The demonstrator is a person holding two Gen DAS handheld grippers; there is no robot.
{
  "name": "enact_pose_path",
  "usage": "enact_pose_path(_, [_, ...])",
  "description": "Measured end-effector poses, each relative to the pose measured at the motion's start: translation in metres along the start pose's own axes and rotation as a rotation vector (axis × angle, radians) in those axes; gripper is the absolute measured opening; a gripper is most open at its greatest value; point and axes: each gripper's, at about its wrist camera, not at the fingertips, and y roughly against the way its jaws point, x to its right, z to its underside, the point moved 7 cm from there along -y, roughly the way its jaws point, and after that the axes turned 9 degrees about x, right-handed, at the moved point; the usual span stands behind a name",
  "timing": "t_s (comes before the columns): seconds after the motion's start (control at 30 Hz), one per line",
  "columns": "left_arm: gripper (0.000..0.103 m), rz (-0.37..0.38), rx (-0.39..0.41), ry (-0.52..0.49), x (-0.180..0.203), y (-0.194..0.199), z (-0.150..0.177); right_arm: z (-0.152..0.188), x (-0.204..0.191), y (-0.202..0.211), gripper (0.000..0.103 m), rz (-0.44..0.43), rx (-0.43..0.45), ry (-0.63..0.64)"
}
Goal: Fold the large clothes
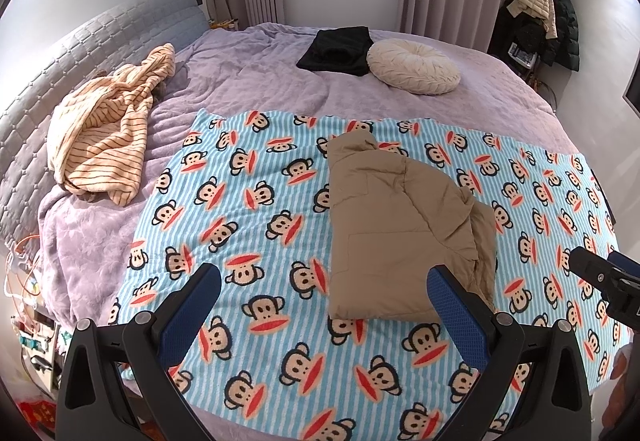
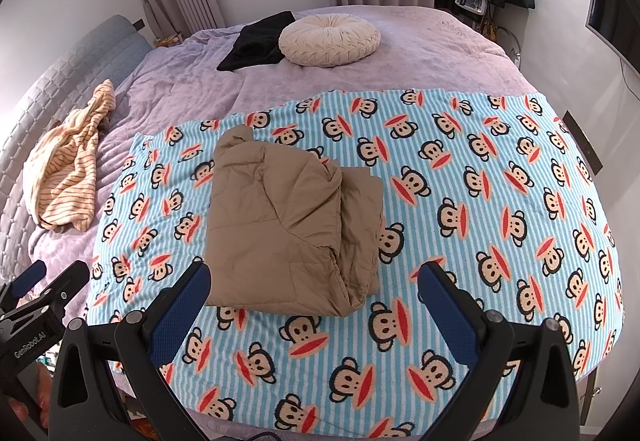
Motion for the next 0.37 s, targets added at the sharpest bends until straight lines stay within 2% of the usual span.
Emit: enact_pose_path(0.37, [0.103,0.020,0.008,-0.009,0.0004,-0.0076,-0.0051,-0.0004,0.0004,-0.0016,0.103,-0.001,-0.002,0.001])
